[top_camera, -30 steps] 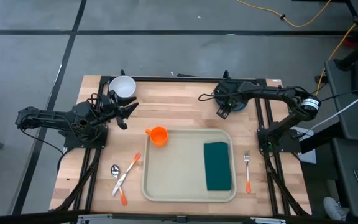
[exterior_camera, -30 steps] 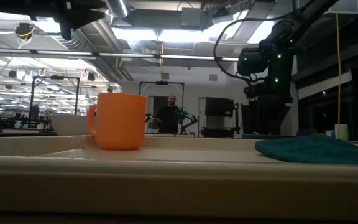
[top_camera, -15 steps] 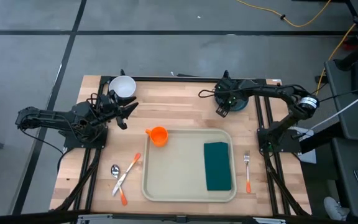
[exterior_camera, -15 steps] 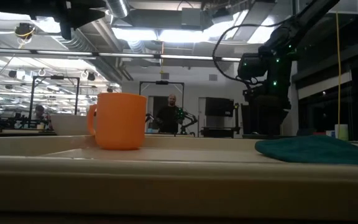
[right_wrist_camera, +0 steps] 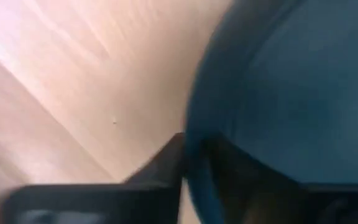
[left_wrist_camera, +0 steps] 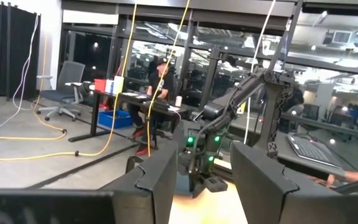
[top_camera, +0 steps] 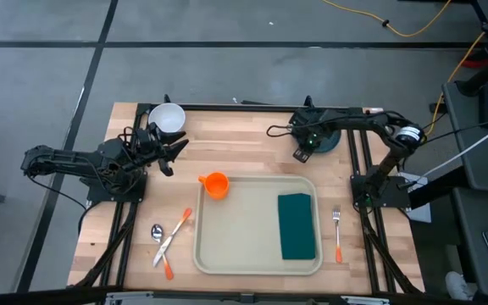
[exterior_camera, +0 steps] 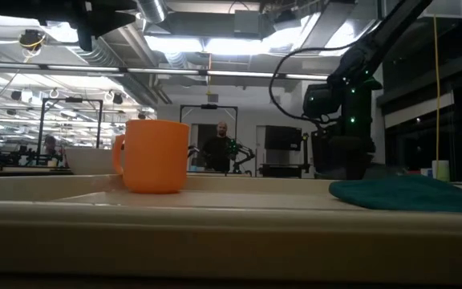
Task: Set up tray
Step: Put the black plate on the serving tray to the left of the green napkin
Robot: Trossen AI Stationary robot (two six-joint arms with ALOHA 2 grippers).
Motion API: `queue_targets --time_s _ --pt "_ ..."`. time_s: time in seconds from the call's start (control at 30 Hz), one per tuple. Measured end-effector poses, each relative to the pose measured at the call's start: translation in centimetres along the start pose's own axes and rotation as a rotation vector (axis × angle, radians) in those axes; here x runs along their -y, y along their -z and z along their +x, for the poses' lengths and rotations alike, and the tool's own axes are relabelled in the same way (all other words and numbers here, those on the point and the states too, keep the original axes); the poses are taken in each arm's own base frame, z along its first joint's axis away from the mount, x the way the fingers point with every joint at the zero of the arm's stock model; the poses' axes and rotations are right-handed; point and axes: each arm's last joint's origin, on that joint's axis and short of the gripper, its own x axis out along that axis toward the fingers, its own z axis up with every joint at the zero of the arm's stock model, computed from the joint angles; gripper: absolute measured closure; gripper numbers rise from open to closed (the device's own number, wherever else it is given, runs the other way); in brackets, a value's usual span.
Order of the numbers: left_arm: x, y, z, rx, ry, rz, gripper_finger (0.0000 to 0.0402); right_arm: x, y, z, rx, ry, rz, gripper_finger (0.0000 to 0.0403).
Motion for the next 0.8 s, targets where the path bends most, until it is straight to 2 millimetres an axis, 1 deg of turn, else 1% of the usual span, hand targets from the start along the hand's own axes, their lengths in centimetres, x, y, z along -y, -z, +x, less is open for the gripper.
queue_targets --time_s 0.03,0.07,0.2,0.27,0.33,0.47,0.57,0.67,0.8 --pt "0.0 0.0 0.0 0.0 -0.001 0.0 0.0258 0.0 0.0 -0.2 0.004 0.001 -0.011 0.0367" --pt "0.0 0.0 0.0 0.0 -0.003 0.0 0.0258 0.0 0.0 -0.5 0.014 0.01 -0.018 0.0381" --pt "0.0 0.0 0.0 0.001 -0.007 0.001 0.0258 0.1 0.0 -1.2 0.026 0.033 -0.017 0.039" --pt "0.0 0.0 0.0 0.001 -0.008 0.001 0.0258 0.1 -0.2 -2.0 0.021 0.031 -0.02 0.0394" --pt "0.0 0.0 0.0 0.001 -0.007 0.001 0.0258 -0.2 -0.4 -3.3 0.019 0.026 -0.03 0.0394" --pt "0.0 0.0 0.0 0.001 -0.008 0.001 0.0258 -1.6 -0.8 -6.5 0.026 -0.001 -0.11 0.0394" --pt "0.0 0.0 0.0 0.002 -0.012 0.0 0.0258 -3.3 -1.0 -9.6 0.041 -0.005 -0.194 0.0394" --pt "0.0 -0.1 0.0 0.009 -0.015 -0.003 0.0258 -5.4 -1.0 -12.8 0.063 -0.007 -0.274 0.0394" --pt "0.0 -0.1 0.0 0.008 -0.016 -0.003 0.0258 -9.2 -0.5 -17.2 0.134 -0.064 -0.369 0.0394"
